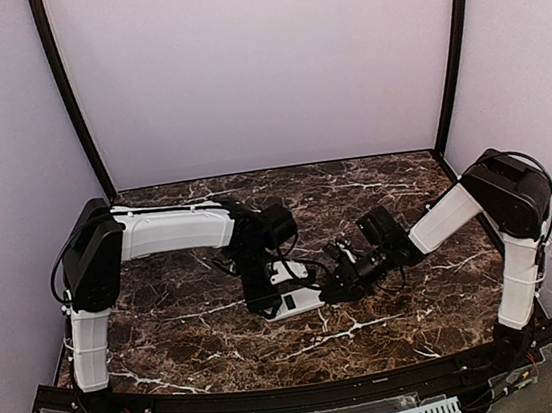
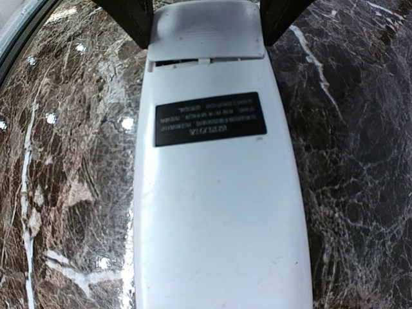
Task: Load the batteries into the remote control
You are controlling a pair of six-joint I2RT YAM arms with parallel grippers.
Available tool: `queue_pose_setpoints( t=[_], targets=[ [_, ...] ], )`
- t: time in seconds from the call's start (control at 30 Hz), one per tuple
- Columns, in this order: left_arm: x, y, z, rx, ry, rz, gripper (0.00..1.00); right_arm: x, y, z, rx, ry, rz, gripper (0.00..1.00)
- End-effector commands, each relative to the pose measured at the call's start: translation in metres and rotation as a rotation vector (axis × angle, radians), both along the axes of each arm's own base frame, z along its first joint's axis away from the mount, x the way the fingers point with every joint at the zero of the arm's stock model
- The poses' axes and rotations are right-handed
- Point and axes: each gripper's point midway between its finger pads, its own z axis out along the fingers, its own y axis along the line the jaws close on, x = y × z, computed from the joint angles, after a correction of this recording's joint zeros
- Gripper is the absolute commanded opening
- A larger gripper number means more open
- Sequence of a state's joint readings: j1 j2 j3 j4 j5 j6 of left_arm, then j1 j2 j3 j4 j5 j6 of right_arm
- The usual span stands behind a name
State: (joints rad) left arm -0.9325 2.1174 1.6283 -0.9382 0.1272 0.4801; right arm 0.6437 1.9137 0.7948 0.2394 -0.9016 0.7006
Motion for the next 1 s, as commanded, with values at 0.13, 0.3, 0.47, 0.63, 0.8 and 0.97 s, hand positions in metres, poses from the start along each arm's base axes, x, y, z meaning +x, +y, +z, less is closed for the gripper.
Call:
queue_pose_setpoints(
  t=[0.13, 0.3, 0.47, 0.63, 0.8, 0.97],
  targets=[
    [0.000, -0.001, -0.018, 0.032, 0.019, 0.028, 0.57, -0.010, 0.006, 0.005, 0.032, -0.006, 0.035, 0.19],
    [0.000, -0.002, -0.018, 0.033, 0.022, 0.028, 0.60, -0.010, 0.006, 0.005, 0.032, -0.008, 0.033, 0.19],
    [0.001, -0.001, -0.019, 0.042, 0.013, 0.031, 0.63, -0.010, 0.006, 0.005, 0.033, -0.011, 0.032, 0.19],
    [0.008, 0.001, -0.018, 0.055, -0.017, 0.038, 0.68, -0.010, 0.005, 0.005, 0.031, -0.012, 0.030, 0.19],
    [0.014, -0.001, -0.012, 0.054, -0.043, 0.045, 0.76, -0.010, 0.005, 0.005, 0.029, -0.011, 0.029, 0.19],
    [0.021, -0.011, 0.001, 0.001, -0.074, 0.055, 0.92, -0.010, 0.005, 0.005, 0.026, -0.011, 0.026, 0.19]
  ],
)
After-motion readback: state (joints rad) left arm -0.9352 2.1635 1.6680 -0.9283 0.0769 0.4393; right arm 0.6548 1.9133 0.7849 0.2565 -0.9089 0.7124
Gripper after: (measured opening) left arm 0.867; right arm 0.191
